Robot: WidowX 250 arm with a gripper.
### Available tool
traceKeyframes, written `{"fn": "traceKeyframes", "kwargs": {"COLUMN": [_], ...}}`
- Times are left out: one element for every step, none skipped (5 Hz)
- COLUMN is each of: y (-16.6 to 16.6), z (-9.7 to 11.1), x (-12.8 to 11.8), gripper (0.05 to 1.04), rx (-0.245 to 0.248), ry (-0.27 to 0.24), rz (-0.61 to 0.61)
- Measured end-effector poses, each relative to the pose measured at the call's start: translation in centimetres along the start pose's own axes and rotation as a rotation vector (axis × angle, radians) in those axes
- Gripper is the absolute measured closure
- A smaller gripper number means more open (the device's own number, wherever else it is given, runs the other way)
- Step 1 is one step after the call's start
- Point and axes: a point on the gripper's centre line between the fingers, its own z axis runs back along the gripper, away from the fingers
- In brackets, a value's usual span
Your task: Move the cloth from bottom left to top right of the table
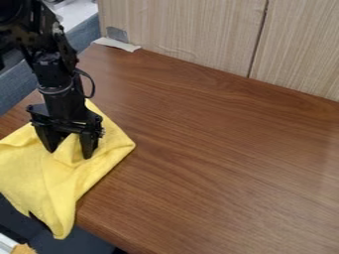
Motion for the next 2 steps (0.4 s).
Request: {"fn": "traceKeyframes", "kwargs": {"y": [-1.2,-3.8], "z": [0.1,0.2], "x": [0.8,2.1], "gripper": [0.083,0.083], "rx": [-0.009,-0.026], "ry": [-0.012,-0.004], "rz": [-0.023,-0.054]}}
